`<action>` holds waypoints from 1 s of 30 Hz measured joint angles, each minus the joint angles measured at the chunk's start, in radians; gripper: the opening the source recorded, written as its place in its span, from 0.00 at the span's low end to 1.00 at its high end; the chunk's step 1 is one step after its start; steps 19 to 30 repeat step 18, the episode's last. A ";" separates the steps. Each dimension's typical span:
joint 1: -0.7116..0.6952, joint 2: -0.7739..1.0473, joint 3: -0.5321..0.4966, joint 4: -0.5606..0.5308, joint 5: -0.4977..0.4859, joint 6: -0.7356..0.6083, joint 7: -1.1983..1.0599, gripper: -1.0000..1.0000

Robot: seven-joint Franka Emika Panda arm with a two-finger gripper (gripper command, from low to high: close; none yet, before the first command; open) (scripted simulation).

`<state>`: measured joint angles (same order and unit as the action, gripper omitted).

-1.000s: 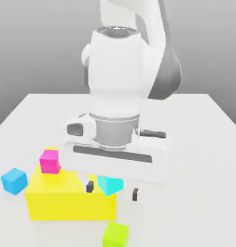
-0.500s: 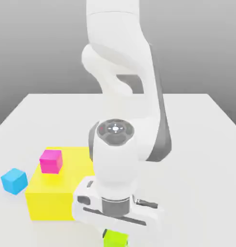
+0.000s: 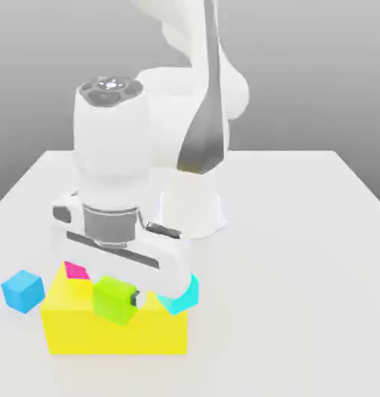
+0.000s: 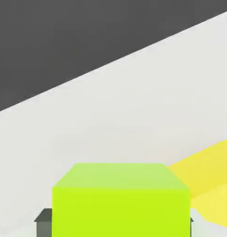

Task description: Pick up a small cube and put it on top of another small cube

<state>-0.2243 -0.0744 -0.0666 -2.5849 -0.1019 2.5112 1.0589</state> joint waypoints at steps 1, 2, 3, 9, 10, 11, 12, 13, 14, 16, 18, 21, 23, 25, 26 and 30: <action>-0.010 -0.036 -0.009 -0.016 -0.002 -0.020 -0.008 0.00; -0.021 -0.073 -0.019 -0.032 -0.003 -0.040 -0.017 0.00; -0.033 -0.109 -0.031 -0.048 -0.003 -0.059 -0.027 0.00; -0.112 -0.324 -0.105 -0.145 0.002 -0.175 -0.089 0.00; -0.118 -0.324 -0.112 -0.158 0.005 -0.162 -0.095 0.00; -0.120 -0.308 -0.117 -0.171 0.007 -0.133 -0.100 0.00; -0.121 -0.283 -0.121 -0.183 0.009 -0.098 -0.104 0.00; -0.119 -0.255 -0.126 -0.195 0.010 -0.058 -0.105 0.00; -0.118 -0.225 -0.129 -0.206 0.013 -0.017 -0.109 0.00; -0.118 -0.202 -0.131 -0.215 0.014 0.015 -0.111 1.00; -0.118 -0.202 -0.131 -0.215 0.014 0.015 -0.111 1.00; -0.118 -0.202 -0.131 -0.215 0.014 0.015 -0.111 1.00; -0.118 -0.202 -0.131 -0.215 0.014 0.015 -0.111 1.00; -0.118 -0.202 -0.131 -0.215 0.014 0.015 -0.111 1.00; -0.118 -0.202 -0.131 -0.215 0.014 0.015 -0.111 1.00; -0.118 -0.202 -0.131 -0.215 0.014 0.015 -0.111 1.00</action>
